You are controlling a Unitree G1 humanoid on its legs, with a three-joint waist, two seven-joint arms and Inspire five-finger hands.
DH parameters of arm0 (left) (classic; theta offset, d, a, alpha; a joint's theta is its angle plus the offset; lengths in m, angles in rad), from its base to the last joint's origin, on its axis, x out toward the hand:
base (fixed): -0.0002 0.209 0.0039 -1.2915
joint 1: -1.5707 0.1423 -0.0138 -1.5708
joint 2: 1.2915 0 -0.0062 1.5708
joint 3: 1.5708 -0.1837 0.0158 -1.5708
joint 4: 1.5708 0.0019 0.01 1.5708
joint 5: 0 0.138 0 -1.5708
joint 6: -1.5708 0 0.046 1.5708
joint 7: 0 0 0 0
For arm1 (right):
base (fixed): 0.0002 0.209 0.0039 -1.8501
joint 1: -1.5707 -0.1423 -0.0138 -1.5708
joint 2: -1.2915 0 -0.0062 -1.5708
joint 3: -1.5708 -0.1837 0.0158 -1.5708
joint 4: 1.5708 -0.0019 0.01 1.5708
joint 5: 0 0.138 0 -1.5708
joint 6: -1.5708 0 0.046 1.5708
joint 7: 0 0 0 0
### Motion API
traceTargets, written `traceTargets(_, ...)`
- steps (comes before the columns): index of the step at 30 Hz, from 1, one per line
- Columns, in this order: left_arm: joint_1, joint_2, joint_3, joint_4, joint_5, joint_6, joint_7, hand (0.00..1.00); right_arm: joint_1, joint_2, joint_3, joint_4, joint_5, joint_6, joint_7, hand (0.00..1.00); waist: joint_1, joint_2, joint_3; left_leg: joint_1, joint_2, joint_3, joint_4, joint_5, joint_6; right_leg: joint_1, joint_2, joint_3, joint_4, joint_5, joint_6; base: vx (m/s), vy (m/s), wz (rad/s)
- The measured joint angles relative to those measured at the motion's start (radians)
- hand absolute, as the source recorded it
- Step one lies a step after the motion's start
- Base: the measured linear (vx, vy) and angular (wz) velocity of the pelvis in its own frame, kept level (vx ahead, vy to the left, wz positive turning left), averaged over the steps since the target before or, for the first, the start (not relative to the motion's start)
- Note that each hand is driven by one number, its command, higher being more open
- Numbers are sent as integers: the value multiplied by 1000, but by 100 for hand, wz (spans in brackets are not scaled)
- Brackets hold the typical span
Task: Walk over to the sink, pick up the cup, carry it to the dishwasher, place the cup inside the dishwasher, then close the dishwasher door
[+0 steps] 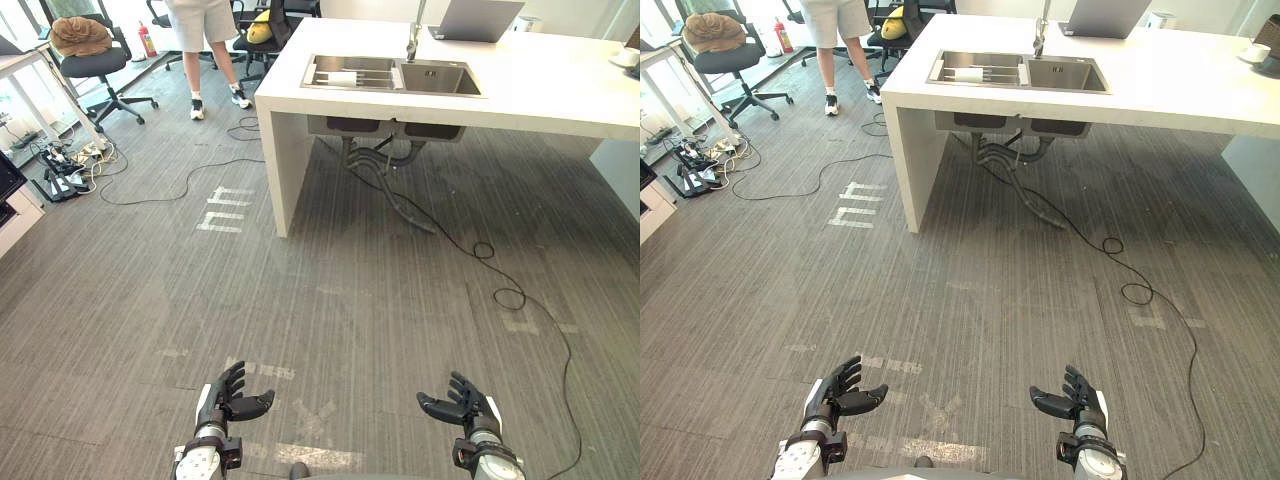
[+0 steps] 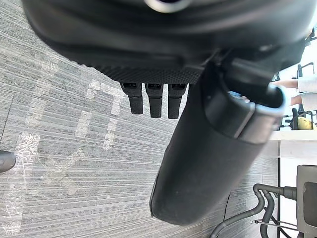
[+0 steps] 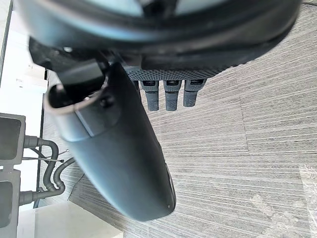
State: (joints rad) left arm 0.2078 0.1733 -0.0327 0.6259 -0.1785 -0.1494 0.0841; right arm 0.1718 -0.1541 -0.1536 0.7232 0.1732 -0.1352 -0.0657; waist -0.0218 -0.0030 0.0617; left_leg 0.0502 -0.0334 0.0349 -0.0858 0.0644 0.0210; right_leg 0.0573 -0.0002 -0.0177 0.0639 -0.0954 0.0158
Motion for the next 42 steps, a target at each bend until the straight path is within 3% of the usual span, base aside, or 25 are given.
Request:
traceTargets(10, 5, 0, 0, -38, 0, 0, 0, 90, -4, 0, 0, -39, 0, 1, -1, 90, 2, 2, -1, -14, 1, 14, 35, -34, 2, -8, 0, 18, 10, -14, -2, 9, -5, -5)
traceTargets(17, 5, -2, 2, -84, -20, 0, 1, 90, -30, 0, -1, -67, -1, 2, -8, 90, 6, 10, 4, -106, 15, 62, 200, -144, 4, -48, 5, 68, 37, -31, 5, 56, -4, -21)
traceTargets(21, 3, -25, 2, -125, -37, -1, 1, 90, -50, -5, -19, -68, -2, 4, -21, 90, 8, 25, 26, -153, 16, 95, 330, -241, 21, -123, -2, 94, 209, -123, 44, 70, 44, -24)
traceTargets(23, 3, -27, -1, -152, -38, -1, 3, 90, -48, -3, -17, -68, -11, 14, -20, 90, 6, 28, 52, -129, 9, 103, 375, -294, 33, -195, -13, 65, 440, -170, 78, 83, 72, -12)
traceTargets(26, -1, -18, -10, -158, -39, -1, 4, 90, -40, -1, -14, -68, -20, 22, -20, 90, 1, 15, 75, -80, -9, 100, 402, -338, 51, -306, -48, 30, 747, -170, 94, 165, 55, 5)
traceTargets(29, -4, -19, -16, -159, -40, -1, 5, 90, -41, -6, -14, -68, -21, 24, -18, 90, -11, 15, 75, -42, -18, 80, 410, -383, 51, -386, -103, -38, 821, -231, 67, 271, 10, 17)
traceTargets(31, -15, -19, -13, -155, -40, -1, 6, 90, -46, -11, -12, -67, -23, 26, -16, 90, -22, 23, 82, -9, -6, 57, 396, -389, 44, -422, -105, -71, 755, -249, 53, 363, -69, 29)
traceTargets(32, -32, -26, -13, -147, -42, -1, 7, 90, -54, -30, -5, -66, -24, 26, -15, 90, -21, 42, 94, 14, 24, 53, 384, -396, 28, -457, -85, -94, 675, -241, 32, 404, -105, 12)
traceTargets(34, -38, -16, -13, -141, -57, -3, 23, 90, -57, -45, 12, -71, -41, 24, -15, 90, -21, 31, 88, 48, 31, 53, 372, -408, -15, -474, -63, -115, 445, -78, -14, 443, -122, 6)
traceTargets(35, -46, -22, -12, -122, -59, -2, 26, 90, -47, -56, 11, -69, -42, 22, -17, 90, -22, 35, 85, 90, 39, 49, 365, -434, -47, -469, -65, -130, 464, -5, -72, 600, -191, 1)
traceTargets(36, -49, -31, -12, -113, -59, -3, 29, 90, -48, -60, 10, -66, -41, 27, -17, 90, -24, 56, 72, 87, 78, 49, 388, -429, -58, -456, -37, -149, 459, -32, -89, 509, -168, -1)
traceTargets(37, -54, -33, -12, -113, -59, -5, 28, 90, -50, -60, 9, -68, -41, 26, -17, 90, -27, 59, 71, 76, 89, 48, 418, -421, -66, -442, -25, -153, 444, -45, -94, 564, -222, -2)
traceTargets(39, -79, -47, -16, -106, -60, -4, 21, 90, -49, -54, 14, -68, -39, 26, -15, 90, -29, 65, 78, -56, 145, 24, 742, -332, -73, -329, 18, -179, 332, -46, -114, 517, -238, 19)
traceTargets(41, -78, -57, -17, -109, -62, -7, 14, 90, -33, -50, 28, -68, -37, 25, -17, 90, -24, 59, 96, -144, 194, 28, 1030, -334, -72, -173, 45, -184, 223, -40, -124, 451, -168, 9)
traceTargets(42, -73, -62, -17, -109, -64, -7, 10, 90, -33, -51, 33, -68, -36, 18, -17, 90, -21, 57, 106, -191, 222, 47, 1147, -346, -52, -85, 56, -173, 163, -39, -125, 419, -125, -13)
